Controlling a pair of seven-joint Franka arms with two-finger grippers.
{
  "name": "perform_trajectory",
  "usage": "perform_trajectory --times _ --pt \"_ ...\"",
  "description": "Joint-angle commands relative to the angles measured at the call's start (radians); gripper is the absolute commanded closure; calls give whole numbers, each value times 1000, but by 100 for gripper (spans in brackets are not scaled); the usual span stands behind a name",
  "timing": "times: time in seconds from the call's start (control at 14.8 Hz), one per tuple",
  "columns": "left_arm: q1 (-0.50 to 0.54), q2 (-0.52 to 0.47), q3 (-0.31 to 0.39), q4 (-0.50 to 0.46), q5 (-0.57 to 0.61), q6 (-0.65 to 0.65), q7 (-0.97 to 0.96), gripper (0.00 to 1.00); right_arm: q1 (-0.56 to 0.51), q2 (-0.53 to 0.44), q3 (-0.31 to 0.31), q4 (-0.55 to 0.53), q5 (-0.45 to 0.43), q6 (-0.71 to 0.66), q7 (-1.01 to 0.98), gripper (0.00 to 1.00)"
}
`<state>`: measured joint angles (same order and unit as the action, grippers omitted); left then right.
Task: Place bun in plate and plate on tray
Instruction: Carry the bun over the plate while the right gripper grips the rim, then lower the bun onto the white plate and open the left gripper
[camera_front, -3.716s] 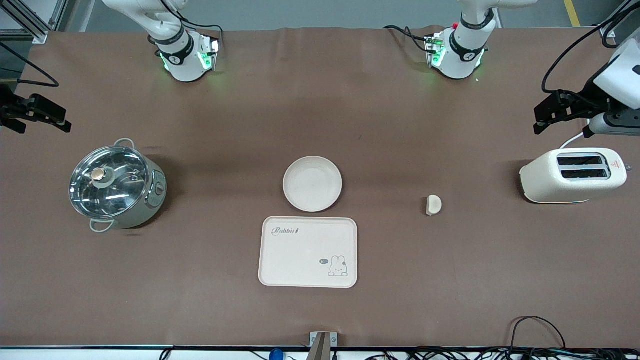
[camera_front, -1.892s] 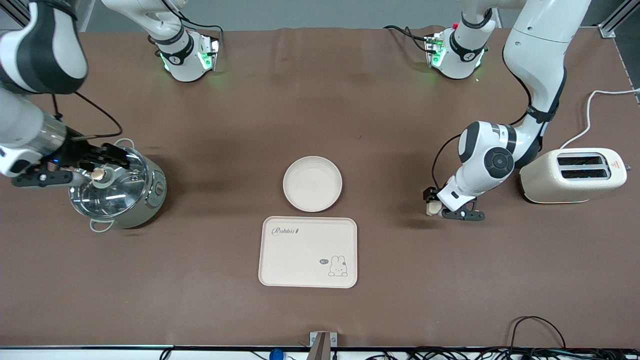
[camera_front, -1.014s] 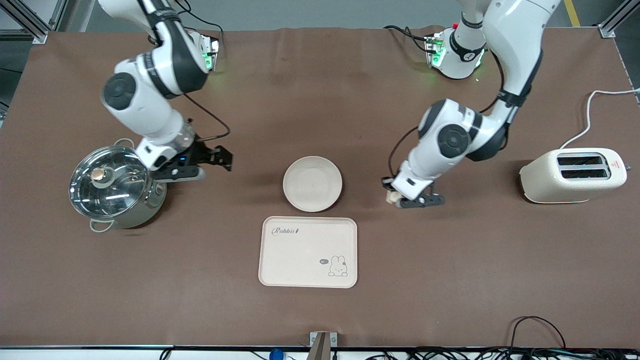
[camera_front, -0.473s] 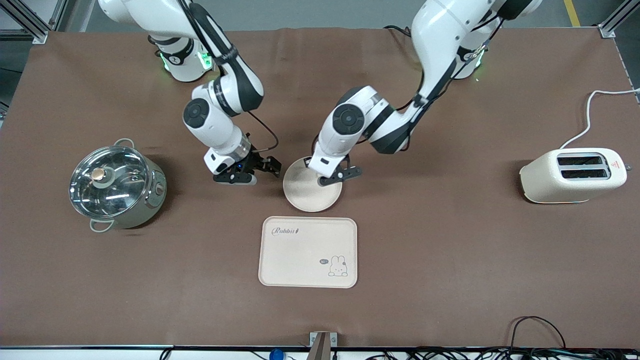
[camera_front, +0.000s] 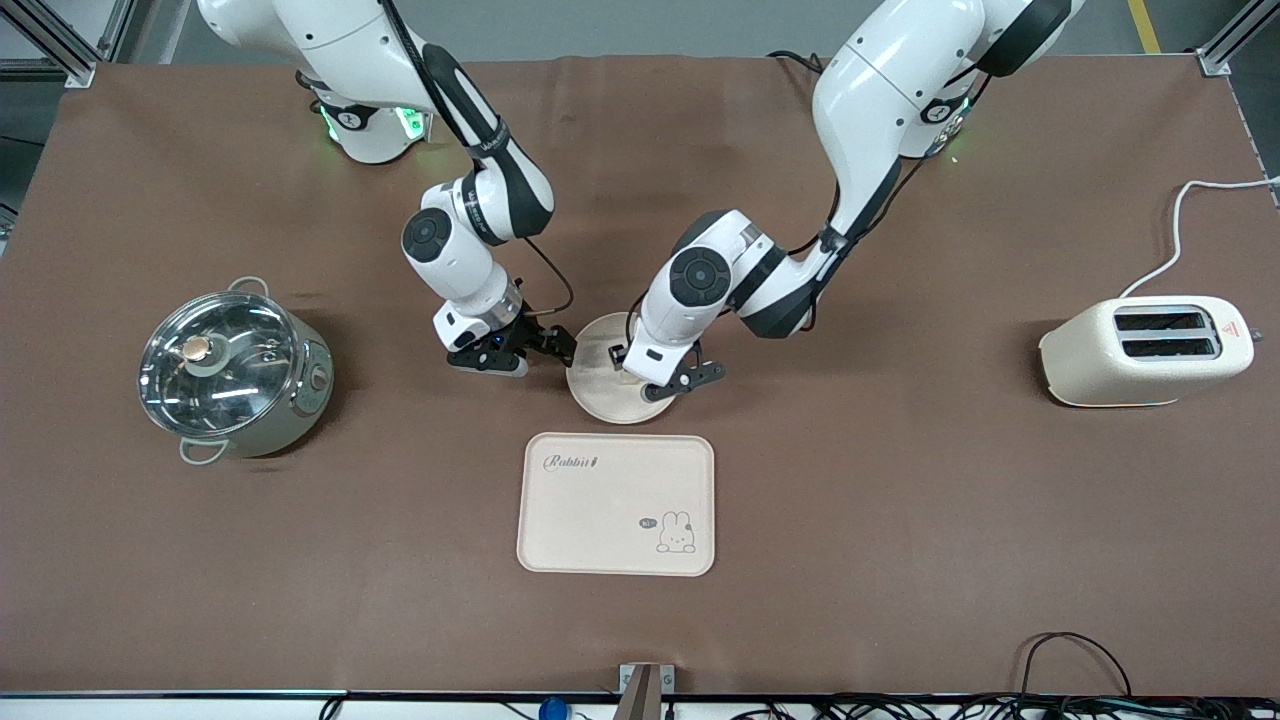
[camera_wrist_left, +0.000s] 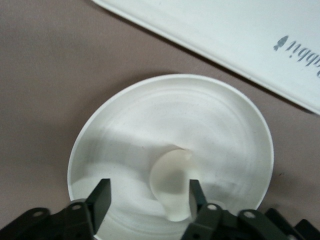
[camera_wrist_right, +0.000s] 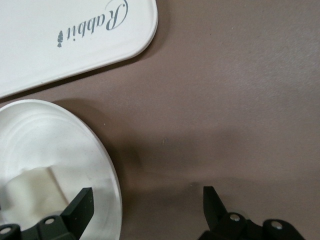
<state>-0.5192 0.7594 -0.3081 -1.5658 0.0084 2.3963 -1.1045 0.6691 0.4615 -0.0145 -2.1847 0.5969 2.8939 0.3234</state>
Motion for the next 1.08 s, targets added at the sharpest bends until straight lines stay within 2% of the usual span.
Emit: perform_trajectory --times 0.0,0.14,0.2,0.41,0.61,0.68,0.81,1.01 --pt "4 -17 4 7 21 -19 -8 0 50 25 -10 19 52 28 2 10" --pt "19 -46 36 7 62 -49 9 0 50 25 -10 19 52 27 2 16" --pt "45 -76 41 7 96 -83 40 0 52 26 -10 19 52 27 2 23" --pt "160 -188 41 13 111 -259 268 0 52 31 -8 20 50 28 -7 59" --pt "304 -235 34 99 104 -451 593 0 64 43 -10 20 50 44 -10 90" --pt "348 -256 31 105 102 -477 667 0 67 46 -10 20 50 60 -10 95" --pt "405 -331 32 102 99 -521 768 0 78 52 -8 22 50 65 -10 99" --pt "506 -457 30 104 99 -667 949 0 73 52 -8 28 50 65 -10 100"
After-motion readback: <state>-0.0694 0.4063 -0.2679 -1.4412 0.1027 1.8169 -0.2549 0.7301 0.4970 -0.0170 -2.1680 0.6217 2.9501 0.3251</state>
